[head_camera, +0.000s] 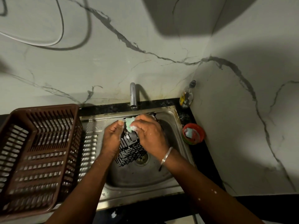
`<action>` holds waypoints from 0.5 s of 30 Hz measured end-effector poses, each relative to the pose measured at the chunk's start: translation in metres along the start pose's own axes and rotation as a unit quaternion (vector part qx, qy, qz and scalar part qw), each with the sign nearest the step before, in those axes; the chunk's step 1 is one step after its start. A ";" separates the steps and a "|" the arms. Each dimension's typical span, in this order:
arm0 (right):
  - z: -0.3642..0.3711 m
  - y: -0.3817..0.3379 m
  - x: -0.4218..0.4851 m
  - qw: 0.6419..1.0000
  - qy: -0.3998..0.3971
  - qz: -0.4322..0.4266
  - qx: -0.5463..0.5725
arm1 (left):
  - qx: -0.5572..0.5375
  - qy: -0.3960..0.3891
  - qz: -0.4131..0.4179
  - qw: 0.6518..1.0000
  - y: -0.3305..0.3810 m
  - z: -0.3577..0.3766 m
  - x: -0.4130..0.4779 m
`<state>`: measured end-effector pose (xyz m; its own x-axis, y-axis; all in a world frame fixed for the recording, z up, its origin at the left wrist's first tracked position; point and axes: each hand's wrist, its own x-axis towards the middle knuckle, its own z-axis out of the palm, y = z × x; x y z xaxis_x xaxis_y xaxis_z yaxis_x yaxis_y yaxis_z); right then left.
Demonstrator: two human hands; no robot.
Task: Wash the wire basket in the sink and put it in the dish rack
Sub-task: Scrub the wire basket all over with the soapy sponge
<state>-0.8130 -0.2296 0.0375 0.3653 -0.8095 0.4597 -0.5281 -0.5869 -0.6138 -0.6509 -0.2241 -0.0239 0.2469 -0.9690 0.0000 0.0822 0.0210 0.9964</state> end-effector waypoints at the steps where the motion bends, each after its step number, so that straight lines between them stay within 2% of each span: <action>1: -0.001 0.002 -0.001 1.000 0.005 -0.011 -0.007 | 0.003 0.005 0.000 1.000 0.001 0.000 0.001; 4: 0.000 0.003 0.000 0.999 0.040 0.000 -0.034 | 0.016 -0.003 0.017 1.000 0.001 0.001 0.001; 8: 0.002 -0.002 -0.025 0.995 -0.018 -0.072 -0.064 | -0.027 0.000 -0.005 1.000 -0.009 -0.007 0.005; 12: 0.006 -0.005 -0.016 0.997 0.024 0.001 -0.073 | -0.003 0.012 0.008 1.000 -0.005 0.002 0.000; 15: 0.005 -0.008 -0.025 0.997 -0.003 -0.032 -0.067 | -0.019 0.027 -0.004 0.999 -0.005 -0.001 0.003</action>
<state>-0.8135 -0.2050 0.0276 0.4060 -0.7703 0.4918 -0.6002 -0.6306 -0.4921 -0.6499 -0.2274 -0.0292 0.2984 -0.9544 -0.0127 0.1204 0.0245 0.9924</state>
